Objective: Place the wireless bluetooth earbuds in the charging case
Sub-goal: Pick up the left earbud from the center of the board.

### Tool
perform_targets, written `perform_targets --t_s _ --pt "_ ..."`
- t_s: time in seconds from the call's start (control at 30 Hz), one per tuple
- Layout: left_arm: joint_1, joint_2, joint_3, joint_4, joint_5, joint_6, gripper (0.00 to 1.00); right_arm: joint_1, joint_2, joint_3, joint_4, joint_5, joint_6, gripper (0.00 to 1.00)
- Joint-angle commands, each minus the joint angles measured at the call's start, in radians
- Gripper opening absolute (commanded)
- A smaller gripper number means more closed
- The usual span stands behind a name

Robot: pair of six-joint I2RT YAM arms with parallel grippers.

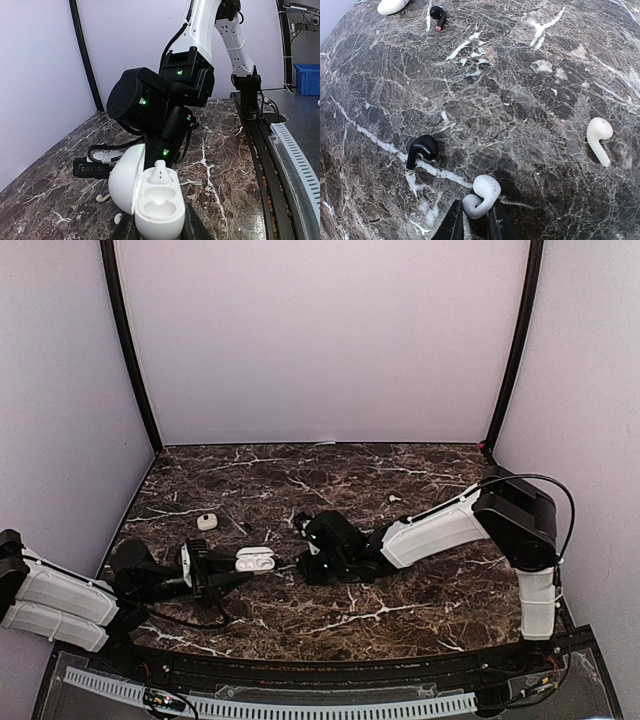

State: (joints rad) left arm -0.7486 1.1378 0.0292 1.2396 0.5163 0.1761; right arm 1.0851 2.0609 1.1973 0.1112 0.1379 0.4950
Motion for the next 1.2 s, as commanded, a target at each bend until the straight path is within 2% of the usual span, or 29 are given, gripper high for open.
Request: perform_targets --t_s 0.0,0.37,0.47,0.73,1.17 --pt "0.006 -0.003 -0.006 0.018 0.014 0.005 0.00 -0.008 0.010 0.014 -0.008 0.006 0.002 0.14" --pt "0.006 -0.006 -0.006 0.015 0.016 0.011 0.00 -0.008 -0.068 -0.052 0.035 0.017 -0.047 0.04" --pt "0.006 -0.006 -0.006 0.016 0.020 0.012 0.00 -0.007 -0.113 -0.113 0.061 0.016 -0.078 0.03" --pt "0.006 0.007 -0.003 0.014 0.075 0.036 0.00 0.005 -0.316 -0.281 0.130 -0.023 -0.163 0.02" --pt "0.006 0.073 0.018 0.036 0.208 0.058 0.00 0.086 -0.624 -0.466 0.207 -0.142 -0.410 0.00"
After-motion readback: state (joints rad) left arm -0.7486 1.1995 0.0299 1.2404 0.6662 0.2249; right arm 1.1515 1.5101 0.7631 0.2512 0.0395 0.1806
